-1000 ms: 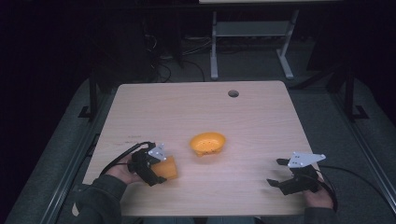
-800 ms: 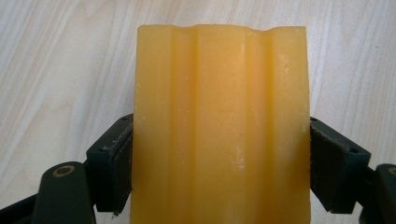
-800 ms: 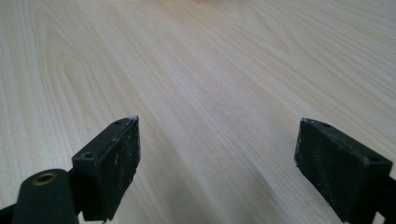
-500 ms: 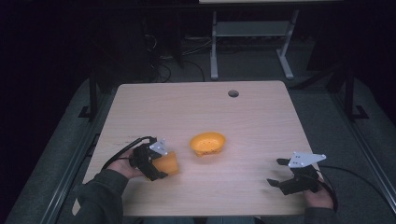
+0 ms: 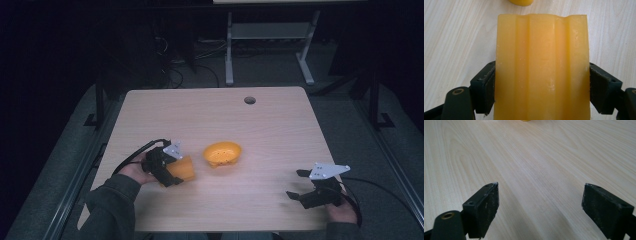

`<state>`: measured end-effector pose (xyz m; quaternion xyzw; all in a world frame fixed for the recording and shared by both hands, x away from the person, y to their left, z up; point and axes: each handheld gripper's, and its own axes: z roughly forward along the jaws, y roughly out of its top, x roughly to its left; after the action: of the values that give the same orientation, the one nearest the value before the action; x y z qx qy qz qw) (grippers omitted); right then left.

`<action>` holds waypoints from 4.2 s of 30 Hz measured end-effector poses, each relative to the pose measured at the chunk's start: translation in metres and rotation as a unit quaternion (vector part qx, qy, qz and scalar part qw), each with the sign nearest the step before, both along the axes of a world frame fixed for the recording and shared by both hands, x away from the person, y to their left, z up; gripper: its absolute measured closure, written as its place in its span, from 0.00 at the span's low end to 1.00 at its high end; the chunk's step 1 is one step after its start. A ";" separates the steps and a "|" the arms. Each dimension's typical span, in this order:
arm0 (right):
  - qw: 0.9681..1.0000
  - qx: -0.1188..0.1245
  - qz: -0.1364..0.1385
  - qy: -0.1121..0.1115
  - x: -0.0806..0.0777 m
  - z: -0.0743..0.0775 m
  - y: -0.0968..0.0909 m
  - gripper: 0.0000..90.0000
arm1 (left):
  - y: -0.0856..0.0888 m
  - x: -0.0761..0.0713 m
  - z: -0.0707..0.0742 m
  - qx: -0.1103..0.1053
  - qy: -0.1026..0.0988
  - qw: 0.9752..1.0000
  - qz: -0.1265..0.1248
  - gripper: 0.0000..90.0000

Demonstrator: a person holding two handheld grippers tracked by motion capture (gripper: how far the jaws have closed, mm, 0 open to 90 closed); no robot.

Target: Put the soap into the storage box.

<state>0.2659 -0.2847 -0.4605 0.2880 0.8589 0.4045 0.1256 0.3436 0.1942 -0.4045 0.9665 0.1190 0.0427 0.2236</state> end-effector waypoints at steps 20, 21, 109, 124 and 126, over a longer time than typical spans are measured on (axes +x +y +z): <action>1.000 0.002 0.001 -0.001 0.000 0.000 0.000 0.15 | -0.013 0.011 0.017 0.000 -0.012 1.000 -0.014 0.23; 1.000 0.002 0.001 -0.001 0.000 0.000 0.000 0.15 | -0.014 0.012 0.018 -0.001 -0.012 1.000 -0.015 0.23; 1.000 0.011 0.002 -0.006 0.000 0.002 -0.002 0.15 | -0.118 0.065 0.036 0.013 -0.015 0.995 -0.096 0.23; 1.000 0.011 0.001 -0.007 -0.001 0.003 -0.002 0.15 | -0.141 0.072 0.027 0.024 -0.017 0.993 -0.113 0.23; 1.000 0.010 0.002 -0.007 -0.001 0.003 -0.001 0.15 | -0.142 0.074 0.026 0.022 -0.018 0.993 -0.111 0.23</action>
<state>0.2645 -0.2859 -0.4574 0.2849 0.8543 0.4155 0.1281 0.4174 0.0527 -0.3782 0.9775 0.0056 0.0376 0.2075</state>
